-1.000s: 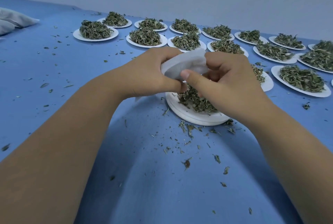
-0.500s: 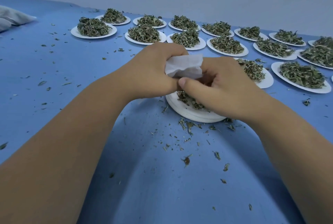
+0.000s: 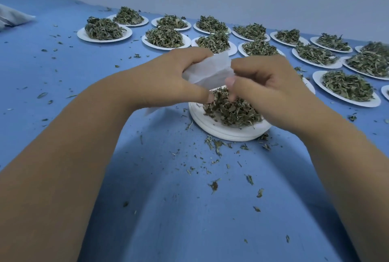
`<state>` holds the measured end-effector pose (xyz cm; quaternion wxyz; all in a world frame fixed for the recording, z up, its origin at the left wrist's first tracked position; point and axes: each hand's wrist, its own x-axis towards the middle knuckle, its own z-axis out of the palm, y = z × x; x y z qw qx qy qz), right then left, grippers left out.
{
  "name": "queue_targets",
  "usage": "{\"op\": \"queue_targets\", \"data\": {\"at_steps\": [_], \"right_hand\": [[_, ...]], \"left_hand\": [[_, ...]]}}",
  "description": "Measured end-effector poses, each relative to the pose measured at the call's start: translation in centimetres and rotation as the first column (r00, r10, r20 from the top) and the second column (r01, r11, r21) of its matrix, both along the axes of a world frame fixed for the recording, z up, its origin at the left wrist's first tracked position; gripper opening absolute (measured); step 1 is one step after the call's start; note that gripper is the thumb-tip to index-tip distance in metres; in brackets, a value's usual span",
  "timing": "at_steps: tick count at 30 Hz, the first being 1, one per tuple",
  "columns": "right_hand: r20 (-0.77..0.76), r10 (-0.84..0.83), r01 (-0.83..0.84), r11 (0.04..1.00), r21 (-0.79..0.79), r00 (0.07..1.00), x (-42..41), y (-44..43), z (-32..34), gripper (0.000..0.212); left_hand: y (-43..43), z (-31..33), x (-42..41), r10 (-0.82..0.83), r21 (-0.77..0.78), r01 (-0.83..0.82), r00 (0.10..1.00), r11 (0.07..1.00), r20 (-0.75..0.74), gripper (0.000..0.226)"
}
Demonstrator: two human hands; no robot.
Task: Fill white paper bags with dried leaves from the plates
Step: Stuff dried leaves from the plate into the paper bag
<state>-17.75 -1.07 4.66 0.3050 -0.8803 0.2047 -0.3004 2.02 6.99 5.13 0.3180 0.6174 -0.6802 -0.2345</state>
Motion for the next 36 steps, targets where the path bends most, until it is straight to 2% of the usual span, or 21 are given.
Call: {"op": "queue_targets", "data": {"at_steps": [2,3,5,6,8,9,11,13,17,19,21,24,26,29,33,36], "right_hand": [[0.121,-0.037,0.038,0.999,-0.007,0.992,-0.9,-0.4,0.1,0.023],[0.134,-0.060,0.065,0.997,-0.032,0.989,-1.2,-0.8,0.1,0.020],[0.000,-0.113,0.113,0.991,-0.078,0.994,-1.9,-1.8,-0.2,0.012],[-0.136,-0.143,0.129,0.986,-0.104,0.980,-2.0,-2.1,-0.4,0.021],[-0.389,-0.145,0.089,0.983,-0.158,0.910,-2.0,-2.7,-0.9,0.060],[-0.466,-0.133,0.051,0.982,-0.184,0.875,-1.8,-2.9,-1.3,0.074],[-0.517,-0.101,-0.014,0.977,-0.214,0.850,-1.1,-2.9,-2.2,0.084],[-0.482,-0.072,-0.034,0.978,-0.206,0.873,-0.3,-2.8,-2.9,0.076],[-0.372,-0.101,0.010,0.971,-0.241,0.923,0.4,-2.6,-3.7,0.047],[-0.310,-0.096,0.027,0.975,-0.222,0.946,0.4,-2.6,-3.7,0.040],[-0.304,-0.109,0.041,0.974,-0.223,0.946,0.1,-2.9,-3.5,0.047],[-0.422,-0.130,0.020,0.967,-0.255,0.897,-0.7,-3.3,-3.3,0.072],[-0.458,-0.137,0.021,0.968,-0.250,0.879,-0.9,-3.4,-3.5,0.072],[-0.383,-0.173,0.074,0.963,-0.260,0.907,-0.7,-3.5,-3.7,0.052],[-0.212,-0.219,0.173,0.961,-0.216,0.952,-0.9,-3.7,-3.4,0.022],[-0.100,-0.258,0.239,0.956,-0.168,0.961,-1.3,-4.0,-2.7,0.012]], "left_hand": [[0.1,0.2,0.4,0.018,0.030,-0.018,1.000,0.999,-0.001,0.045],[0.1,0.2,0.5,0.040,0.037,-0.040,0.999,0.999,0.004,0.045],[-0.2,-0.3,1.0,0.119,0.021,-0.121,0.991,0.992,0.057,0.041],[-0.5,-0.7,1.3,0.182,-0.013,-0.182,0.975,0.983,0.126,0.038],[-1.0,-1.4,1.9,0.311,-0.119,-0.289,0.910,0.950,0.276,0.041],[-1.1,-1.7,2.0,0.346,-0.158,-0.311,0.889,0.937,0.300,0.044],[-1.4,-2.1,2.2,0.361,-0.171,-0.326,0.897,0.930,0.255,0.047],[-1.7,-2.4,2.2,0.354,-0.136,-0.331,0.908,0.934,0.222,0.049],[-2.4,-3.4,1.9,0.321,-0.095,-0.307,0.911,0.947,0.260,0.038],[-2.7,-3.8,1.9,0.310,-0.103,-0.293,0.907,0.951,0.285,0.035],[-2.8,-3.9,2.0,0.315,-0.123,-0.291,0.902,0.949,0.294,0.032],[-2.8,-4.0,2.2,0.349,-0.159,-0.314,0.888,0.936,0.300,0.022],[-2.7,-4.0,2.3,0.367,-0.176,-0.328,0.884,0.928,0.288,0.020],[-2.6,-3.9,2.2,0.370,-0.193,-0.324,0.880,0.926,0.298,0.024],[-2.4,-3.6,1.8,0.345,-0.191,-0.296,0.875,0.936,0.339,0.032],[-2.3,-3.4,1.5,0.348,-0.230,-0.278,0.861,0.933,0.370,0.029]]}}
